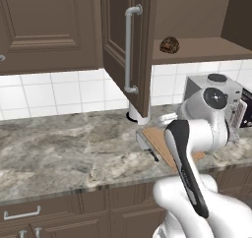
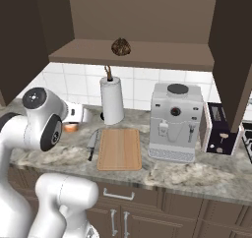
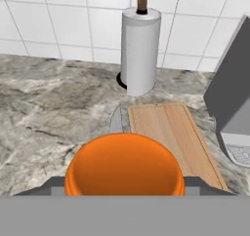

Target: Pick the bread, place it on the cutting board, pick the jam, place it on the counter, and close the cabinet.

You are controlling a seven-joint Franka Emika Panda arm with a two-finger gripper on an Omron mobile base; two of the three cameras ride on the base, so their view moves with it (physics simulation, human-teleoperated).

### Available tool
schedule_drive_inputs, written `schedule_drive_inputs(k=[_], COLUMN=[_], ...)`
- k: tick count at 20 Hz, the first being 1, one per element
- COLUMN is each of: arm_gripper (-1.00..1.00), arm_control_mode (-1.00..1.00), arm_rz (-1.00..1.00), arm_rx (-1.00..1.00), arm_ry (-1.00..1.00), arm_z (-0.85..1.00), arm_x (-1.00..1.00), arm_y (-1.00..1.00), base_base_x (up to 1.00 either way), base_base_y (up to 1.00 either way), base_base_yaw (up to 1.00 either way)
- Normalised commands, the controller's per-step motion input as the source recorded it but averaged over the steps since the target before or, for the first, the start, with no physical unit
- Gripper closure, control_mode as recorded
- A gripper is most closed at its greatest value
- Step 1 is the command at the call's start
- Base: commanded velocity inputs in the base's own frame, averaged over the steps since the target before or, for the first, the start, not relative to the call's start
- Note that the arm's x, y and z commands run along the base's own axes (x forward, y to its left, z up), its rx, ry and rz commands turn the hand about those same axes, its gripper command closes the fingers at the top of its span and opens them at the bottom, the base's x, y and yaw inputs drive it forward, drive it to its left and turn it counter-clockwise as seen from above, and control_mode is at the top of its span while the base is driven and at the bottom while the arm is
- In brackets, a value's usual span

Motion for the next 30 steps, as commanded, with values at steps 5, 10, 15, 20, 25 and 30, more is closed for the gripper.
schedule_drive_inputs(k=[5, 10, 15, 20, 25, 30], arm_gripper=[1.0, 1.0, 1.0, 1.0, 1.0, 1.0], arm_control_mode=[-1.0, -1.0, -1.0, -1.0, -1.0, -1.0], arm_rz=[0.0, 0.0, 0.01, 0.01, 0.01, 0.02], arm_rx=[0.0, 0.0, 0.01, 0.0, 0.0, 0.0], arm_ry=[0.01, 0.0, 0.01, 0.0, 0.0, 0.0], arm_z=[-0.32, -0.31, -0.31, -0.33, -0.33, -0.33], arm_x=[-0.05, 0.0, 0.0, 0.03, 0.13, 0.19], arm_y=[0.25, 0.24, 0.19, 0.22, 0.24, 0.17], base_base_x=[0.0, 0.0, 0.0, 0.0, 0.0, 0.0], base_base_y=[0.0, 0.0, 0.0, 0.0, 0.0, 0.0], base_base_yaw=[0.0, 0.0, 0.0, 0.0, 0.0, 0.0])
